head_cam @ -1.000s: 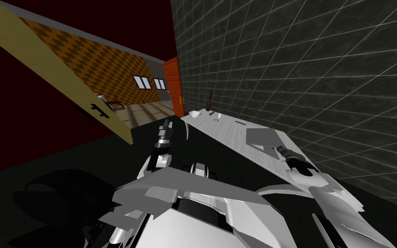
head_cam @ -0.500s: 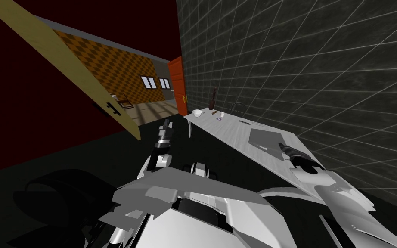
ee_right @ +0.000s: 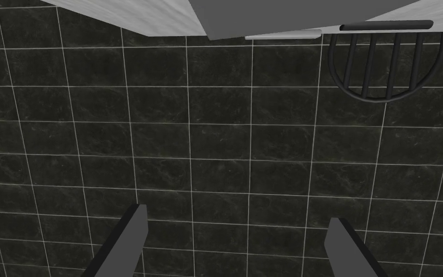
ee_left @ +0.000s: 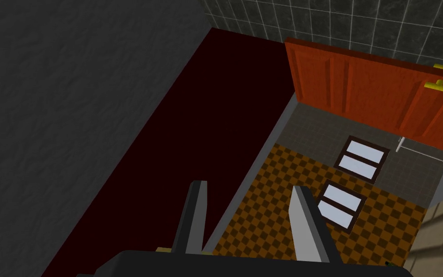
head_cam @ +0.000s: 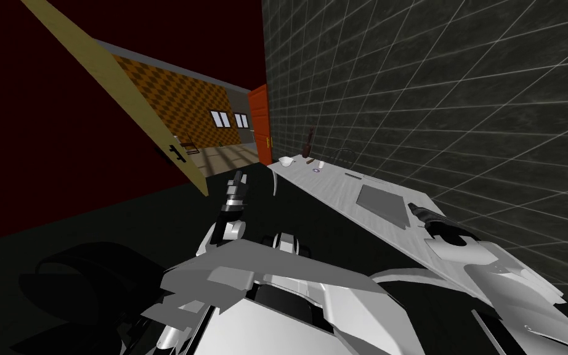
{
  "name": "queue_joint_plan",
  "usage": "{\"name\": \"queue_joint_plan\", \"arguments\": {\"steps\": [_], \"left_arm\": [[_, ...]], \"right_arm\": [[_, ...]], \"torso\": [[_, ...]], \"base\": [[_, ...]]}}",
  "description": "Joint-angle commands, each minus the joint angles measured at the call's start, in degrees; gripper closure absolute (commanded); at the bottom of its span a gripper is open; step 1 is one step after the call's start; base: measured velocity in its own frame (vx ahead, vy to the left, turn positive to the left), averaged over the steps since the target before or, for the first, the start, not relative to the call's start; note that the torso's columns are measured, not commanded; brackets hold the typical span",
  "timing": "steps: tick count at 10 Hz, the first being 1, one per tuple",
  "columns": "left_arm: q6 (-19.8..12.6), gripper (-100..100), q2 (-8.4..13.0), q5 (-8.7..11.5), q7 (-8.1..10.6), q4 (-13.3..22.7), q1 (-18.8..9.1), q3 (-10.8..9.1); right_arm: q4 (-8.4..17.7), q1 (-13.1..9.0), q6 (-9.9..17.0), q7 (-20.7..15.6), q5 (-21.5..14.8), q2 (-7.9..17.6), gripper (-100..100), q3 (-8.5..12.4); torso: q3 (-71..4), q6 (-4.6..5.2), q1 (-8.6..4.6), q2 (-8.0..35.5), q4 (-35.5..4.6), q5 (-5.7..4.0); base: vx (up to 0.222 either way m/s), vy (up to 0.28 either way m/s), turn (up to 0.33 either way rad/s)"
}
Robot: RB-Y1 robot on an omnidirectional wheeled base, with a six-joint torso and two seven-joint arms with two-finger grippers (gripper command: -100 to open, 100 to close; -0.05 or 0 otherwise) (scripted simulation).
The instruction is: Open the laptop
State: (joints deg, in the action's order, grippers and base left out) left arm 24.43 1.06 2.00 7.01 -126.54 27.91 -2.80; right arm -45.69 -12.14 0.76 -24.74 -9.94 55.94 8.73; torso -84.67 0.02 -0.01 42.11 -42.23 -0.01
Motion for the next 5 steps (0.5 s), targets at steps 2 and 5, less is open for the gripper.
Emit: {"name": "queue_joint_plan", "arguments": {"steps": [2, 5], "left_arm": [[0.0, 0, 0.0, 0.0, 0.0, 0.0, 0.0, 0.0], [0.0, 0, 0.0, 0.0, 0.0, 0.0, 0.0, 0.0]], "right_arm": [[0.0, 0.01, -0.01, -0.01, -0.01, -0.01, 0, 0.01], [0.0, 0.01, -0.01, -0.01, -0.01, -0.01, 0, 0.01]], "torso": [[0.02, -0.02, 0.02, 0.06, -0.01, 0.01], [0.11, -0.01, 0.01, 0.2, -0.06, 0.01]], "base": [[0.0, 0.0, 0.0], [0.0, 0.0, 0.0]]}}
